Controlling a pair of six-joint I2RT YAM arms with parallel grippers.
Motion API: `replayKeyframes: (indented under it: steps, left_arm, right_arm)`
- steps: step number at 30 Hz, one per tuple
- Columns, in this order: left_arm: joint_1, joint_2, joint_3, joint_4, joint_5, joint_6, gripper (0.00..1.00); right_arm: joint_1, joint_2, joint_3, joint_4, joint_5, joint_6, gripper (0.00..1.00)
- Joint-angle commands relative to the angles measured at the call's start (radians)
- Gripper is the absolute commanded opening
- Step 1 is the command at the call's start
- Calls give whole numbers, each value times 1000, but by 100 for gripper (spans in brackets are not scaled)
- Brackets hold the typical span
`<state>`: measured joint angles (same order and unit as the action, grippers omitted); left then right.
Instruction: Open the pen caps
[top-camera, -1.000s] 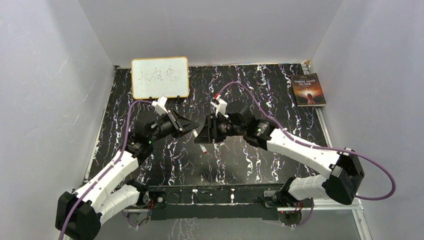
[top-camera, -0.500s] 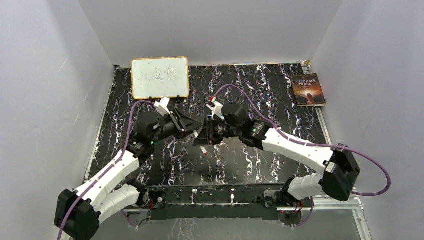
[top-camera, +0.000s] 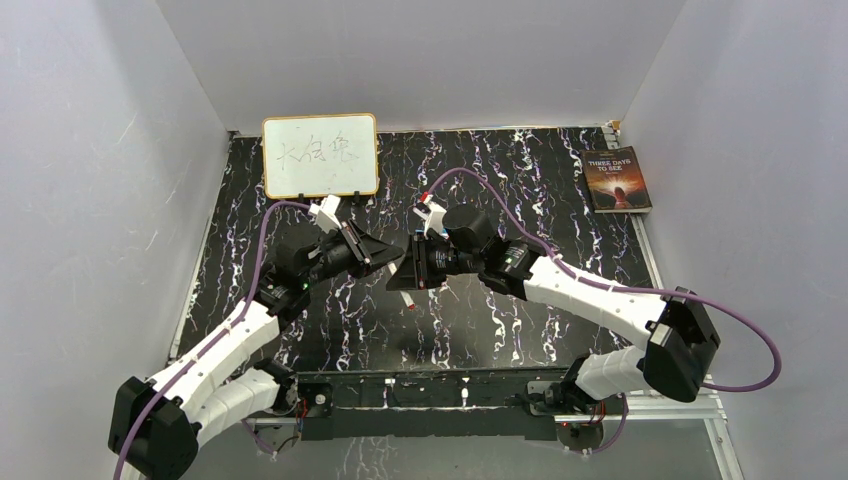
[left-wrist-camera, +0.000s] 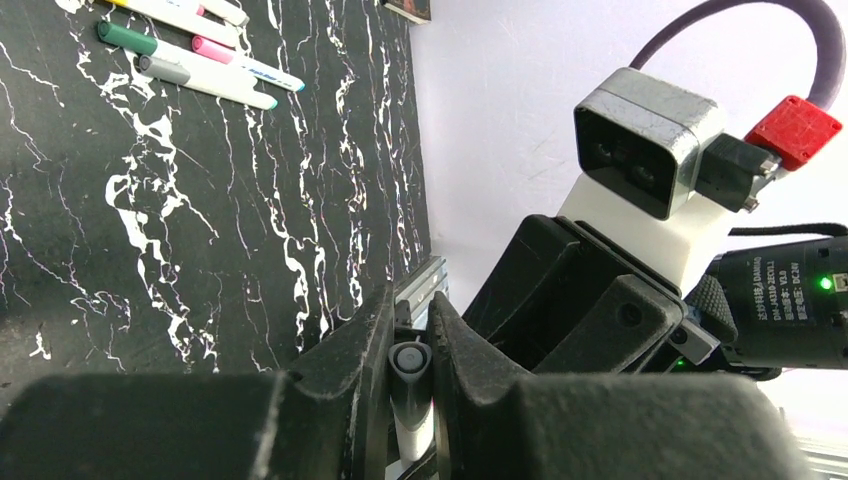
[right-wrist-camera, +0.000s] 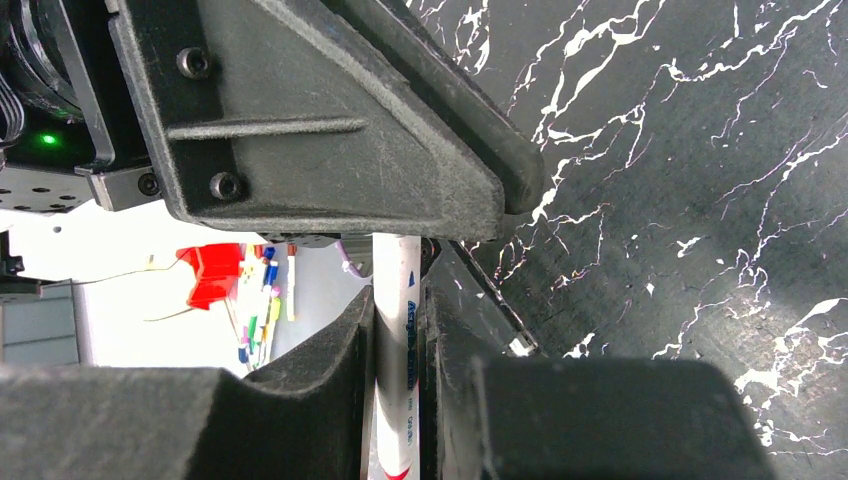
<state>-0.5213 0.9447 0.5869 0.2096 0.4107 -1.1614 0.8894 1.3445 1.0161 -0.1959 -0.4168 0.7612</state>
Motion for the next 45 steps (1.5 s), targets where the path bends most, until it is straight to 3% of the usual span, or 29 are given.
replayKeyframes:
  steps: [1,11,32,39,45]
  left_arm:
    - [-10,0,15,21,-1,6,6]
    - [-15,4,7,19,-94,37,0]
    - [8,281,181,229,-221,101,0]
    - [70,325,253,213,-204,135,0]
    - [221,291,298,73,-106,195,0]
  right_arm:
    - [5,-1,0,72,11,0,4]
    - [5,-33,-53,115,-6,42,2]
    - [22,-303,-335,134,36,151,0]
    - [27,-392,-390,90,60,168,0]
    - [28,-452,-398,-9,116,142,0]
